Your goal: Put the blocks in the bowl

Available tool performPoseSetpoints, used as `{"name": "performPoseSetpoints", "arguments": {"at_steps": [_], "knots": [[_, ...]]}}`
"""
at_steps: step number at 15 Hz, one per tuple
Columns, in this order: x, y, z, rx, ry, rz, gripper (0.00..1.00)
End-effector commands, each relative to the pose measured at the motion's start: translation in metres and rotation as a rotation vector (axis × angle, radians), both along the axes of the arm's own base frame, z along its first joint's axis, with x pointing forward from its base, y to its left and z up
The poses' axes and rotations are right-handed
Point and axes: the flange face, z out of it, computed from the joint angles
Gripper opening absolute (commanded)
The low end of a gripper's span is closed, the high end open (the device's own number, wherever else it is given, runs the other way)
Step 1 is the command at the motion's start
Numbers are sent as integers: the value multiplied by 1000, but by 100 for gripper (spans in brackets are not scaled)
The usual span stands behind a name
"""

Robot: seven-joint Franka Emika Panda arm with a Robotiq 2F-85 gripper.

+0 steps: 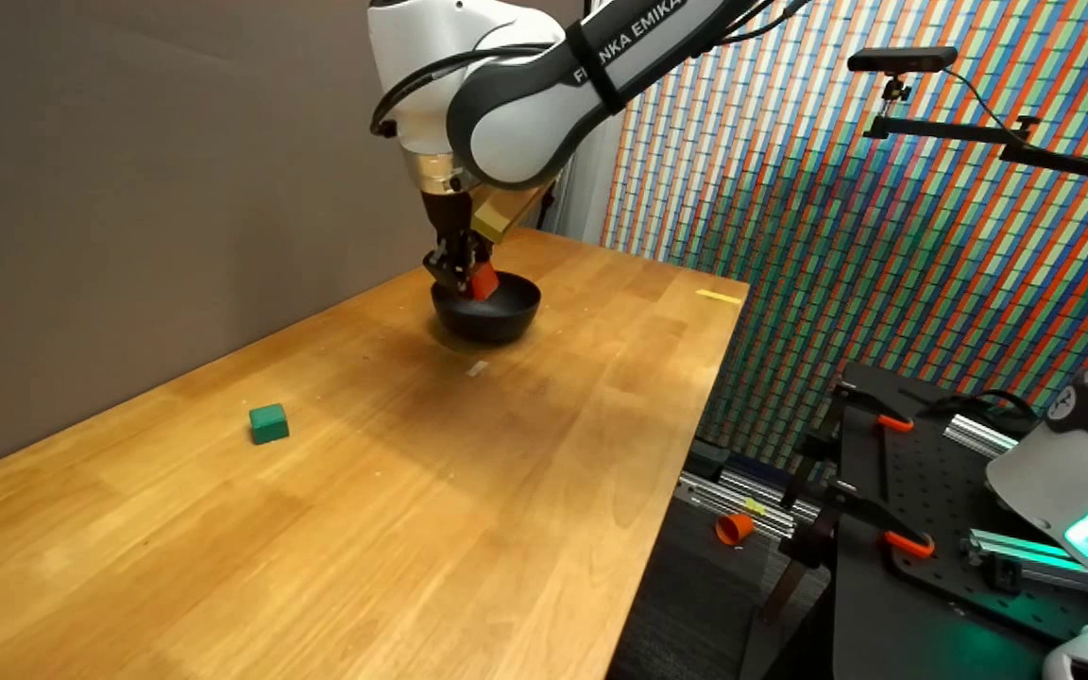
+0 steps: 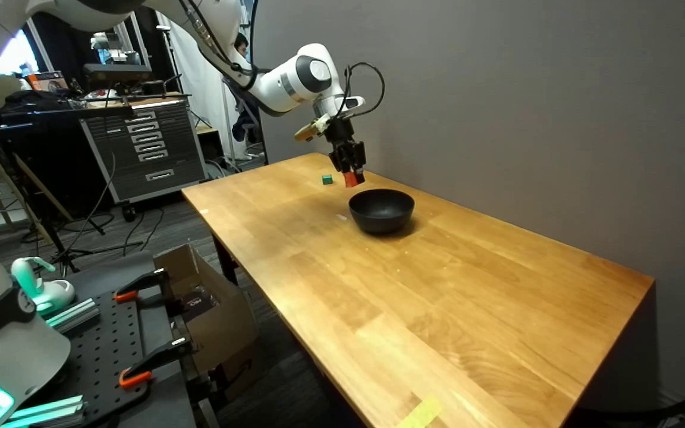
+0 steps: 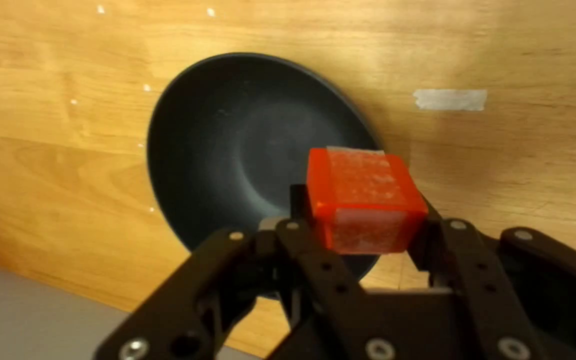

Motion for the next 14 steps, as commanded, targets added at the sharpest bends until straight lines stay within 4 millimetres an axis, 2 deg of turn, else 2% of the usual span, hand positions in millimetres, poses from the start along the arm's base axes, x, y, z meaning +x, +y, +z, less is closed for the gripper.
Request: {"name": "performPoseSetpoints", "arguments": {"at_steps": [1,2,3,7,10,14], "knots": [[13,-15,20,-87,-29,-21,21],[16,-21,20,-102,-24,-30,71],[18,-26,19,-100,-16,-39,72],[23,-22,8,27,32,-51,99],[30,3,-3,146,51,20,100],[34,47,-24,285,101,117,100]]}}
